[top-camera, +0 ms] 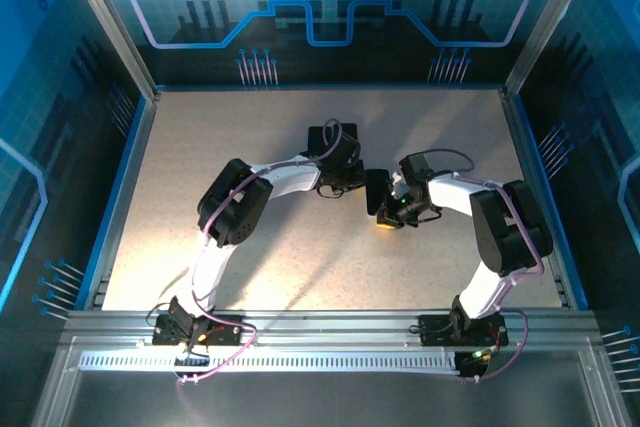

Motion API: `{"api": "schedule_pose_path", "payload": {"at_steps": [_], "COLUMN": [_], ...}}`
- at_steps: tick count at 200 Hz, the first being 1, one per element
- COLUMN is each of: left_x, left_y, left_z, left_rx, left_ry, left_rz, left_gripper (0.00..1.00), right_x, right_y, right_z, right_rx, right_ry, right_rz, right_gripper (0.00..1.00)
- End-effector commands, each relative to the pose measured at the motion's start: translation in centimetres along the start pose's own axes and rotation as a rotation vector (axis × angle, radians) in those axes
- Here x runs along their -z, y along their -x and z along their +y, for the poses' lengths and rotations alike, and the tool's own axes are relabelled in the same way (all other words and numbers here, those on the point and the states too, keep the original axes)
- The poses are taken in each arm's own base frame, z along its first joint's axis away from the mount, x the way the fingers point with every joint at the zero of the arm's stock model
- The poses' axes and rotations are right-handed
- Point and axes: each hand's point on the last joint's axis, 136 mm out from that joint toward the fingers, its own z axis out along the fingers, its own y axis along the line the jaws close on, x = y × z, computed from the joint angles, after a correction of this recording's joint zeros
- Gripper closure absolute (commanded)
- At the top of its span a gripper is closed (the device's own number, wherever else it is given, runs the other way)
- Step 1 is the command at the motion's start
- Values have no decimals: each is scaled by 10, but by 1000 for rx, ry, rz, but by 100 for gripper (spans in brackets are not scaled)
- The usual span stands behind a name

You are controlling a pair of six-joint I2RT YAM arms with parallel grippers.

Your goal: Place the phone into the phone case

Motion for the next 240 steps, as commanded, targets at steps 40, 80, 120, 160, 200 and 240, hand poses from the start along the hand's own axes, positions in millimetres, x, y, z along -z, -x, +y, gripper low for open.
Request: {"api": "schedule_pose_path", "payload": {"at_steps": [40, 80, 120, 160, 200, 240], "left_x": [3, 19, 39, 57, 49, 29], "left_y": [16, 22, 21, 17, 14, 19], "left_z": [7, -2, -11, -11, -3, 3], "left_rx": [19, 19, 29, 19, 18, 25], "left_ry": [4, -27, -72, -78, -50, -10], "left_rz": [-15, -39, -52, -62, -46, -35], "left_gripper": [94, 94, 94, 93, 93, 93], "right_x": [4, 8, 9, 5, 4, 9], "right_y": [87, 100, 108, 112, 108, 105], "right_z": [5, 6, 5, 3, 1, -1], "right_rx": [28, 22, 14, 2, -1, -7], "right_ry": [13, 14, 15, 18, 19, 20], "right_rz": [-219, -239, -251, -255, -246, -247], "right_gripper": [100, 100, 100, 100, 100, 100]}}
